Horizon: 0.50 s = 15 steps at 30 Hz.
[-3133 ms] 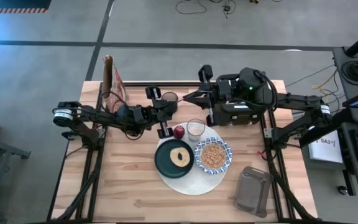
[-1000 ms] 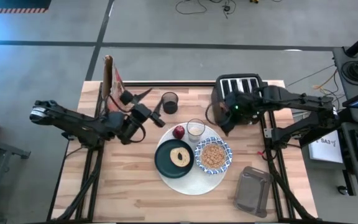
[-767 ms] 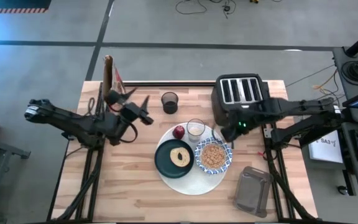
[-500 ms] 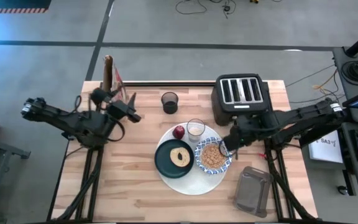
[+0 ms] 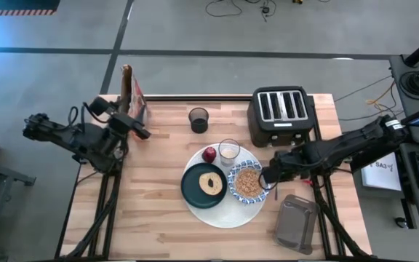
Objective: Arrange a breakfast setting
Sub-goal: Put the spoon to the right of the white patterned bowl
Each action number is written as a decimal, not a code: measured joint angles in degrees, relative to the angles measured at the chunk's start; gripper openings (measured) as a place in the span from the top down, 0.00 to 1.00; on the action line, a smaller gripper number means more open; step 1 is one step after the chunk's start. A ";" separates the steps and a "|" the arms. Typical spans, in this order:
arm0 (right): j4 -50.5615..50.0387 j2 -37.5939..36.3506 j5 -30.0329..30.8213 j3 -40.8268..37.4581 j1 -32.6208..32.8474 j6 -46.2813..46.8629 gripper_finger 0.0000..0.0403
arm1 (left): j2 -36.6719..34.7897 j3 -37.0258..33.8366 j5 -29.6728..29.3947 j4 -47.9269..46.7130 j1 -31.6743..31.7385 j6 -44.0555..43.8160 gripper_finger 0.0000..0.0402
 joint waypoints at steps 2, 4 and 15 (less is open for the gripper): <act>2.53 0.45 -1.26 -1.97 0.00 0.49 0.98 | -0.90 0.00 0.00 -1.04 0.00 0.00 0.41; 3.79 1.00 -2.44 -3.59 0.00 1.59 0.98 | -1.73 0.00 0.00 -1.81 -0.01 0.00 0.41; 11.18 3.53 -9.16 -6.88 0.11 3.07 0.98 | -4.87 0.00 0.00 -4.33 -0.04 -0.01 0.41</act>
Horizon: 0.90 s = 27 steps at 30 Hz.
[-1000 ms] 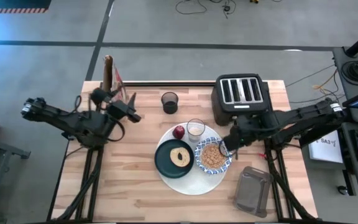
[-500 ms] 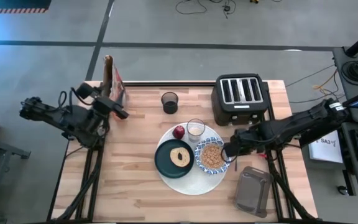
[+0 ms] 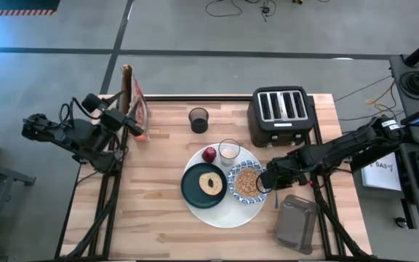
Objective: Arrange a breakfast setting
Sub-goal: Put the spoon to the right of the white patterned bowl
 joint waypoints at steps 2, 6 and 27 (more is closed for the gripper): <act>-0.06 0.57 0.02 -0.23 0.00 -0.02 0.98 | -0.27 0.00 0.00 -0.02 0.00 0.01 0.41; -0.18 1.80 0.11 -1.48 0.00 0.34 0.98 | -0.32 0.00 0.00 -0.02 0.02 0.00 0.41; 4.56 2.82 6.49 -6.84 -0.02 1.08 0.98 | 0.33 -0.22 0.02 0.03 0.04 -1.75 0.41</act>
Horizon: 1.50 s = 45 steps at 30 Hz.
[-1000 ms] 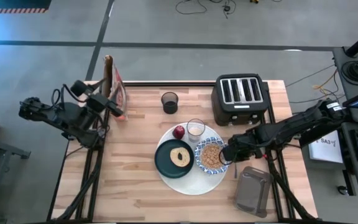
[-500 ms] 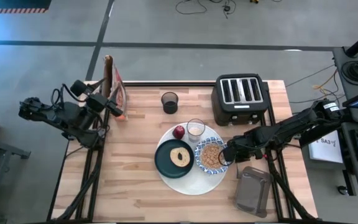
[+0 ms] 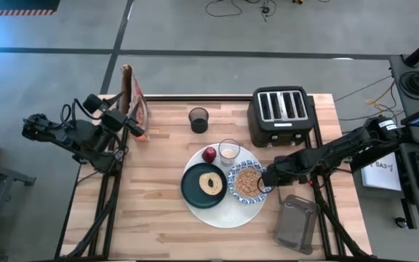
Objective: Arrange a breakfast setting
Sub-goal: Put the spoon to the right of the white patterned bowl, then adjust the black bin
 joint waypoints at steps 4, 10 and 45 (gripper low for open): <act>1.84 0.01 3.07 -0.02 0.00 -0.07 0.98 | 0.00 0.00 0.00 -0.01 0.00 0.00 0.41; 2.88 0.97 3.23 -0.02 0.00 -0.74 0.98 | 0.00 0.00 0.00 0.03 0.00 0.00 0.41; 0.98 -3.02 -2.37 6.55 1.91 -1.73 0.81 | 0.00 0.00 0.00 0.14 -0.02 -1.24 0.41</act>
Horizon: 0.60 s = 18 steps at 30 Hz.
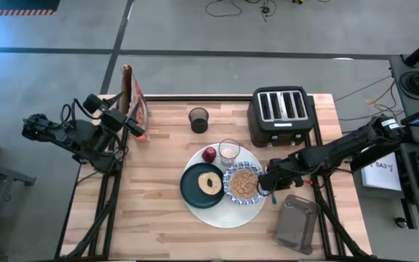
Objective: Arrange a breakfast setting
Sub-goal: Adjust the black bin
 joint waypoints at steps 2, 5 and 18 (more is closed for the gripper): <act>-0.08 0.27 -1.69 0.53 1.30 1.12 0.81 | 0.00 0.00 0.00 0.00 0.00 -0.03 0.41; 0.02 0.84 -2.05 1.32 3.71 3.85 0.80 | 0.00 0.00 0.00 -0.01 0.00 -0.03 0.41; 1.52 12.90 -2.30 12.87 13.64 12.26 0.81 | 0.02 0.00 0.00 -0.04 0.02 -0.05 0.41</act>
